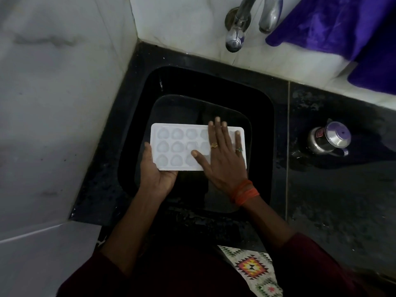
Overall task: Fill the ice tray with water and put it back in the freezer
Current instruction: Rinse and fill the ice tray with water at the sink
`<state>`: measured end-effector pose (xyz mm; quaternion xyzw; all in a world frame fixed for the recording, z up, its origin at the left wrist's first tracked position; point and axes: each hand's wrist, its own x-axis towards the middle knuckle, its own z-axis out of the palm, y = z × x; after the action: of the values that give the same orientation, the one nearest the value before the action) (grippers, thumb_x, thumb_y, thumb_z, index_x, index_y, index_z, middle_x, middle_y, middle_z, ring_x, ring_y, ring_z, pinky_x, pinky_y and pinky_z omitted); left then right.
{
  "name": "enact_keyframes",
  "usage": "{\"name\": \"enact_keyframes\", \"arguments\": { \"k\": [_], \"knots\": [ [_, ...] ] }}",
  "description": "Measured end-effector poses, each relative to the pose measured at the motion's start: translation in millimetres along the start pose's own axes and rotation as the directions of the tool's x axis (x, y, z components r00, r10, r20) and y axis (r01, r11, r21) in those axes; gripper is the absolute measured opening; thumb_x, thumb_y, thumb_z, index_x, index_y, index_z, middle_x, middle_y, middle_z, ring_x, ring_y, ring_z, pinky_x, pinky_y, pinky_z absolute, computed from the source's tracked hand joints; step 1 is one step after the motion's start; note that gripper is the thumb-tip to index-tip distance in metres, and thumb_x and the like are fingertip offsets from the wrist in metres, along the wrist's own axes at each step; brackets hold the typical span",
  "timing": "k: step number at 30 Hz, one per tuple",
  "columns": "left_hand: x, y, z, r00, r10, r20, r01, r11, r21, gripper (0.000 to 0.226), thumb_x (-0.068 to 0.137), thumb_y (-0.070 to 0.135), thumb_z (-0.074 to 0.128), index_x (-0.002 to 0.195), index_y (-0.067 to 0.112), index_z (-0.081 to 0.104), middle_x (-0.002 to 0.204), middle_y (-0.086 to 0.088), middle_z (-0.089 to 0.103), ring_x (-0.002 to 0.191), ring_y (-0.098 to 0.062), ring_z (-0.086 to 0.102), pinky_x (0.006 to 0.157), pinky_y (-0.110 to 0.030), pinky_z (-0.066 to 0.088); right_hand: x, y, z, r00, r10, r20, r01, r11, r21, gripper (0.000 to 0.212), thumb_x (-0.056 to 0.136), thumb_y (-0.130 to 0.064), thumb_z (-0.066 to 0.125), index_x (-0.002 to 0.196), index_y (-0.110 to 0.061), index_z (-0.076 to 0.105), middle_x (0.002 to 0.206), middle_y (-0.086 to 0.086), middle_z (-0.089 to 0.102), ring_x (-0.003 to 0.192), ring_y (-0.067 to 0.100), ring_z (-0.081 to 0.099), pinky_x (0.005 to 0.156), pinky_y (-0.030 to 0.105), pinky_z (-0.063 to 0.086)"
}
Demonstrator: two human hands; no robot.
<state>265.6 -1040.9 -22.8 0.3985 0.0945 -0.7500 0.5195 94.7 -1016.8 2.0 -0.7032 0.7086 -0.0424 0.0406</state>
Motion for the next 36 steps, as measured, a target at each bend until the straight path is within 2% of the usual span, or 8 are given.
{"name": "enact_keyframes", "arguments": {
  "k": [6, 9, 15, 18, 23, 26, 33, 36],
  "knots": [
    [7.2, 2.6, 2.5, 1.000, -0.003, 0.010, 0.003, 0.999, 0.041, 0.053, 0.107, 0.053, 0.042, 0.128, 0.011, 0.067, 0.128, -0.016, 0.072, 0.117, -0.034, 0.071, 0.103, -0.056, 0.054, -8.8, 36.8, 5.6, 0.999, 0.034, 0.024, -0.033, 0.999, -0.013, 0.085, 0.096, -0.070, 0.007, 0.159, -0.013, 0.002, 0.167, 0.005, -0.006, 0.154, 0.022, -0.009, 0.124, 0.050, -0.001],
    [8.7, 3.0, 6.6, 1.000, -0.026, 0.003, 0.026, 0.998, 0.056, 0.052, 0.107, 0.052, 0.042, 0.126, 0.011, 0.068, 0.126, -0.015, 0.074, 0.114, -0.033, 0.072, 0.095, -0.056, 0.058, -7.0, 46.7, 4.3, 0.995, 0.084, -0.048, -0.061, 0.932, 0.358, 0.069, 0.103, -0.056, 0.028, 0.159, -0.019, 0.015, 0.167, 0.000, -0.001, 0.154, 0.017, -0.003, 0.126, 0.039, 0.006],
    [20.6, 9.8, 5.3, 0.993, -0.109, 0.050, 0.103, 0.989, 0.105, 0.058, 0.109, 0.051, 0.034, 0.135, 0.009, 0.063, 0.133, -0.018, 0.069, 0.118, -0.038, 0.069, 0.095, -0.056, 0.058, 13.5, 72.0, -0.1, 0.904, 0.376, 0.201, -0.302, 0.229, 0.925, 0.045, 0.100, -0.011, 0.053, 0.143, -0.022, 0.049, 0.140, -0.002, 0.054, 0.126, 0.014, 0.056, 0.106, 0.039, 0.048],
    [25.5, 13.1, 7.3, 0.988, -0.131, 0.077, 0.119, 0.981, 0.151, 0.055, 0.110, 0.049, 0.034, 0.131, 0.008, 0.064, 0.131, -0.019, 0.070, 0.115, -0.038, 0.071, 0.088, -0.054, 0.062, 27.3, 82.3, 3.4, 0.853, 0.343, 0.393, -0.387, -0.089, 0.918, 0.042, 0.097, -0.002, 0.051, 0.136, -0.017, 0.057, 0.123, -0.002, 0.065, 0.107, 0.015, 0.068, 0.085, 0.031, 0.058],
    [32.5, 21.1, 5.0, 0.987, -0.155, 0.048, 0.139, 0.962, 0.237, 0.051, 0.107, 0.042, 0.046, 0.136, 0.004, 0.061, 0.131, -0.018, 0.070, 0.118, -0.036, 0.070, 0.099, -0.055, 0.057, 41.9, 94.9, 15.5, 0.774, 0.289, 0.563, -0.507, -0.249, 0.825, 0.040, 0.093, 0.000, 0.050, 0.130, -0.011, 0.061, 0.126, 0.013, 0.063, 0.103, 0.026, 0.067, 0.076, 0.032, 0.060],
    [35.1, 25.4, 8.6, 0.986, -0.163, 0.046, 0.149, 0.963, 0.224, 0.048, 0.103, 0.040, 0.054, 0.130, 0.001, 0.062, 0.121, -0.018, 0.072, 0.103, -0.032, 0.075, 0.081, -0.048, 0.063, 44.5, 96.1, 21.6, 0.714, 0.223, 0.664, -0.594, -0.311, 0.742, 0.039, 0.094, -0.007, 0.051, 0.132, -0.004, 0.059, 0.125, 0.019, 0.062, 0.090, 0.026, 0.066, 0.052, 0.028, 0.056],
    [42.4, 23.6, 24.0, 0.972, -0.232, -0.046, 0.236, 0.959, 0.159, 0.060, 0.095, 0.056, 0.063, 0.128, 0.006, 0.065, 0.126, -0.021, 0.071, 0.108, -0.035, 0.073, 0.068, -0.036, 0.066, 47.9, 95.6, 38.0, 0.560, 0.125, 0.819, -0.634, -0.572, 0.521, 0.024, 0.101, -0.023, 0.048, 0.104, -0.005, 0.063, 0.074, 0.006, 0.072, 0.058, 0.011, 0.069, 0.050, 0.020, 0.057],
    [47.5, 22.0, 31.8, 0.969, -0.236, -0.078, 0.247, 0.953, 0.175, 0.070, 0.094, 0.063, 0.061, 0.142, 0.013, 0.061, 0.141, -0.018, 0.063, 0.122, -0.035, 0.065, 0.062, -0.032, 0.064, 51.2, 94.2, 46.4, 0.514, 0.147, 0.845, -0.635, -0.597, 0.491, 0.034, 0.105, -0.026, 0.043, 0.121, -0.002, 0.061, 0.085, 0.010, 0.069, 0.052, 0.011, 0.068, 0.047, 0.019, 0.056]
  ]
}}
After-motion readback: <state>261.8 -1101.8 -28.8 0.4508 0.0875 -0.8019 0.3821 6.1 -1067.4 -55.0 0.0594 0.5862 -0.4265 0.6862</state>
